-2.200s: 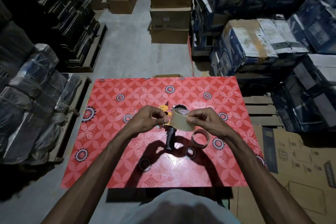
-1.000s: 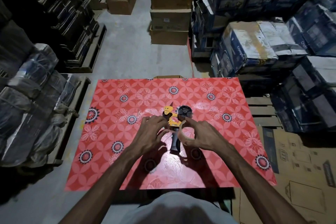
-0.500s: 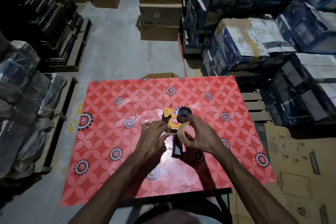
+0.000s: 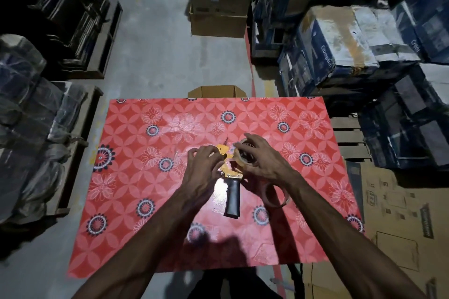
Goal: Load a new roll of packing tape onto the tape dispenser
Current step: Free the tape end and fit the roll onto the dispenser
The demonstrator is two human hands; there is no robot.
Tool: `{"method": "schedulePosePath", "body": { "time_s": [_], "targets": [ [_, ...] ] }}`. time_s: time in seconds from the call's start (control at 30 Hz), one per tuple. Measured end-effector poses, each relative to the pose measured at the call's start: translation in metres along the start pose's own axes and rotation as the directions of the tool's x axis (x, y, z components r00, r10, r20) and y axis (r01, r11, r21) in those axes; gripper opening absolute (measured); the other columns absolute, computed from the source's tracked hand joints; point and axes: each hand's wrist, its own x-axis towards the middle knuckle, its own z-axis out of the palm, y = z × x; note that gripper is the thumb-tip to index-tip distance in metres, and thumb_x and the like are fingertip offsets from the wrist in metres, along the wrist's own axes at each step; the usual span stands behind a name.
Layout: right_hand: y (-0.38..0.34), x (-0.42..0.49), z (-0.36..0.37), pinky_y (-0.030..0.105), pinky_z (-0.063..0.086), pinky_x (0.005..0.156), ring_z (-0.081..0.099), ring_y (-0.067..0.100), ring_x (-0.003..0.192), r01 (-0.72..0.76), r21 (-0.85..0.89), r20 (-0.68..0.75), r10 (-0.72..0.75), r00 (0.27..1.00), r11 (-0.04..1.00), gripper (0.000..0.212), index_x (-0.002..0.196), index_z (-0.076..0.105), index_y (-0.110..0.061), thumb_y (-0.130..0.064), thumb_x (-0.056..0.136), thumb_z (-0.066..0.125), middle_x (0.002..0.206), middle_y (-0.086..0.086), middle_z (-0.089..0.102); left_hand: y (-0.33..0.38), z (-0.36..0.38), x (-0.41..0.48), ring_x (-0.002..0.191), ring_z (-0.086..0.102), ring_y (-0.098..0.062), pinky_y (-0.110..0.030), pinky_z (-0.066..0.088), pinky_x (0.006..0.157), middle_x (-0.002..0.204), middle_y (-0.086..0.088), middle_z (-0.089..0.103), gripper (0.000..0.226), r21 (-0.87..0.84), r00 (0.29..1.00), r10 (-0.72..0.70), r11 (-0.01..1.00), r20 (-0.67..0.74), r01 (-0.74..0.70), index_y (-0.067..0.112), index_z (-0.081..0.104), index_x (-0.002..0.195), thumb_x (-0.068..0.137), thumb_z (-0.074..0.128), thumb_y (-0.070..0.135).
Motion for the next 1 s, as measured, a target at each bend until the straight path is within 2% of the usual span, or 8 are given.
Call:
{"method": "schedulePosePath", "body": {
  "time_s": [0.07, 0.13, 0.33, 0.53, 0.7, 0.87, 0.9, 1.0],
  "targets": [
    [0.007, 0.012, 0.001, 0.058, 0.042, 0.116, 0.021, 0.029, 0.157, -0.004, 0.049, 0.021, 0.003, 1.0, 0.999, 0.076, 0.159, 0.039, -0.043, -0.042, 0.09, 0.072, 0.172, 0.005, 0.019, 0.0, 0.004, 0.004, 0.112, 0.053, -0.018, -0.044, 0.036, 0.103, 0.118, 0.008, 0.061, 0.015, -0.135, 0.996, -0.075, 0.989, -0.051, 0.068, 0.029, 0.069, 0.098, 0.106, 0.059, 0.022],
    [0.012, 0.022, 0.003, 0.056, 0.041, 0.118, 0.027, 0.029, 0.154, -0.019, 0.089, 0.043, 0.015, 0.999, 0.996, 0.076, 0.156, 0.044, -0.043, -0.042, 0.087, 0.075, 0.17, 0.006, 0.025, -0.005, 0.011, 0.006, 0.112, 0.055, -0.014, -0.05, 0.044, 0.099, 0.116, 0.016, 0.06, 0.017, -0.152, 0.987, -0.108, 0.984, -0.118, 0.089, 0.033, 0.066, 0.088, 0.102, 0.064, 0.024],
    [0.014, 0.033, 0.009, 0.048, 0.037, 0.117, 0.027, 0.027, 0.152, -0.008, 0.086, 0.066, 0.002, 0.998, 0.996, 0.074, 0.154, 0.049, -0.039, -0.038, 0.085, 0.078, 0.167, 0.006, 0.028, -0.022, 0.044, 0.002, 0.119, 0.058, -0.016, -0.057, 0.061, 0.086, 0.125, 0.026, 0.054, 0.011, -0.342, 0.954, -0.29, 0.907, -0.079, 0.247, 0.036, 0.067, 0.088, 0.099, 0.065, 0.035],
    [0.018, 0.033, 0.006, 0.044, 0.043, 0.112, 0.032, 0.026, 0.149, -0.001, 0.08, 0.075, -0.005, 0.997, 0.997, 0.073, 0.152, 0.049, -0.041, -0.038, 0.085, 0.078, 0.166, 0.004, 0.031, -0.019, 0.045, 0.002, 0.11, 0.06, -0.017, -0.055, 0.062, 0.08, 0.119, 0.021, 0.055, 0.013, -0.331, 0.964, -0.252, 0.919, -0.081, 0.213, 0.034, 0.062, 0.091, 0.103, 0.059, 0.035],
    [0.019, 0.035, 0.002, 0.04, 0.046, 0.107, 0.042, 0.025, 0.143, 0.009, 0.054, 0.082, -0.013, 0.997, 0.998, 0.074, 0.151, 0.05, -0.041, -0.04, 0.084, 0.082, 0.163, 0.001, 0.036, -0.003, 0.032, 0.001, 0.081, 0.057, -0.023, -0.052, 0.056, 0.066, 0.087, 0.006, 0.052, 0.021, -0.293, 0.981, -0.16, 0.948, -0.105, 0.124, 0.024, 0.05, 0.086, 0.104, 0.058, 0.015],
    [0.019, 0.037, -0.001, 0.042, 0.049, 0.108, 0.047, 0.026, 0.14, 0.005, 0.053, 0.106, -0.011, 0.994, 0.999, 0.076, 0.151, 0.049, -0.041, -0.041, 0.083, 0.083, 0.163, 0.002, 0.038, -0.003, 0.032, -0.001, 0.09, 0.058, -0.025, -0.051, 0.051, 0.076, 0.096, 0.0, 0.059, 0.019, -0.29, 0.991, -0.111, 0.953, -0.072, 0.085, 0.018, 0.052, 0.09, 0.107, 0.049, 0.008],
    [0.02, 0.037, -0.001, 0.041, 0.05, 0.107, 0.048, 0.026, 0.139, 0.007, 0.055, 0.109, -0.013, 0.994, 0.998, 0.076, 0.15, 0.05, -0.041, -0.04, 0.083, 0.083, 0.161, 0.002, 0.038, -0.002, 0.032, -0.003, 0.093, 0.061, -0.024, -0.048, 0.055, 0.078, 0.1, 0.0, 0.06, 0.017, -0.361, 0.988, -0.14, 0.926, -0.062, 0.108, 0.015, 0.057, 0.096, 0.11, 0.047, 0.01],
    [0.024, 0.038, -0.001, 0.039, 0.051, 0.105, 0.051, 0.026, 0.135, 0.009, 0.071, 0.134, -0.018, 0.991, 0.997, 0.077, 0.15, 0.049, -0.04, -0.039, 0.081, 0.084, 0.159, 0.001, 0.039, 0.002, 0.023, -0.01, 0.099, 0.068, -0.009, -0.017, 0.055, 0.076, 0.115, 0.003, 0.068, 0.025, -0.536, 0.971, -0.231, 0.828, -0.054, 0.167, 0.016, 0.069, 0.12, 0.113, 0.046, 0.011]
  ]
}}
